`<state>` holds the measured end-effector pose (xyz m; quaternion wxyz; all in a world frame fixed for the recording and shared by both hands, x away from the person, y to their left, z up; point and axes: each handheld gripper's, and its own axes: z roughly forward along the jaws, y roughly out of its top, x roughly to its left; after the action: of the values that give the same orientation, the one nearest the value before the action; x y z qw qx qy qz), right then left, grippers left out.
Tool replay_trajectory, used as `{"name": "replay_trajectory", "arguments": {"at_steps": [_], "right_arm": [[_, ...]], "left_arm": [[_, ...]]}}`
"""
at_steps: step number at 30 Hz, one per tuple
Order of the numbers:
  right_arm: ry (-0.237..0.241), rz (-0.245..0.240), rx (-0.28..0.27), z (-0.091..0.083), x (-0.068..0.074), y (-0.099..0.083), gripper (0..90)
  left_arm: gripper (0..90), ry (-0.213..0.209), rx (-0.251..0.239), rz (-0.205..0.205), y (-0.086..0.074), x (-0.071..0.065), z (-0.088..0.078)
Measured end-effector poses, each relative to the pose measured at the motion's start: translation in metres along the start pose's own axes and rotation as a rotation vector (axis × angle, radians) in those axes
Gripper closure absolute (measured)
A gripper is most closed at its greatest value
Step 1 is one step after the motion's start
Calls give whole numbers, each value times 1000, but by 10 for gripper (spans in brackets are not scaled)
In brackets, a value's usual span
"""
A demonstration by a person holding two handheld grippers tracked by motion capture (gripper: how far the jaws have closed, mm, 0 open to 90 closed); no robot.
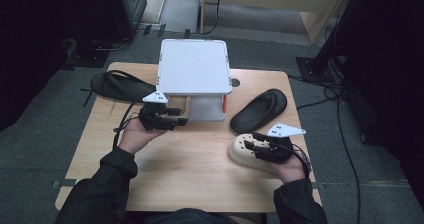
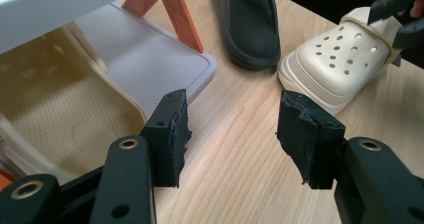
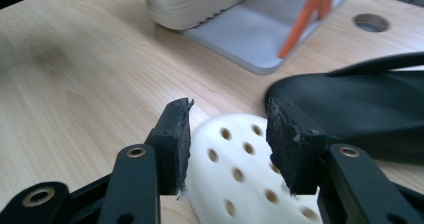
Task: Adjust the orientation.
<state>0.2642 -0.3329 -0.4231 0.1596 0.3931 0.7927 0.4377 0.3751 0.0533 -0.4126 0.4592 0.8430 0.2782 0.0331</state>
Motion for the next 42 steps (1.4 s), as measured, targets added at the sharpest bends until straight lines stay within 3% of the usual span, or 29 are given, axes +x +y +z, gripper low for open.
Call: {"name": "replay_trajectory", "arguments": {"at_steps": [3, 6, 12, 17, 23, 25, 28, 33, 39, 42], "right_arm": [[-49, -10, 10, -11, -6, -5, 527], [-66, 15, 3, -21, -13, -11, 527], [-61, 51, 4, -31, -18, -21, 508], [-85, 39, -24, -39, -18, -25, 522], [-92, 55, 60, -37, -21, -42, 501], [-85, 67, 70, -34, -23, -45, 519], [-36, 72, 112, -24, -25, -50, 569], [-3, 27, 172, -6, -17, -49, 640], [64, 87, 169, -5, -22, -47, 736], [75, 87, 163, -4, -19, -45, 743]], "left_arm": [[459, 5, -7, 6, 0, 0, -1], [457, 1, -15, -3, 0, 1, -2], [457, 5, -3, 3, 0, 1, 0], [455, 10, -9, 3, -1, 2, -1], [455, 11, -11, 2, -1, 3, -1], [455, 10, -12, 2, -1, 3, -1], [456, 13, -4, 4, -1, 3, -1], [485, 8, -7, 2, -2, 4, -2], [524, -5, -10, -12, -2, 4, -4], [537, -7, -1, -6, -1, 4, -4]]}}
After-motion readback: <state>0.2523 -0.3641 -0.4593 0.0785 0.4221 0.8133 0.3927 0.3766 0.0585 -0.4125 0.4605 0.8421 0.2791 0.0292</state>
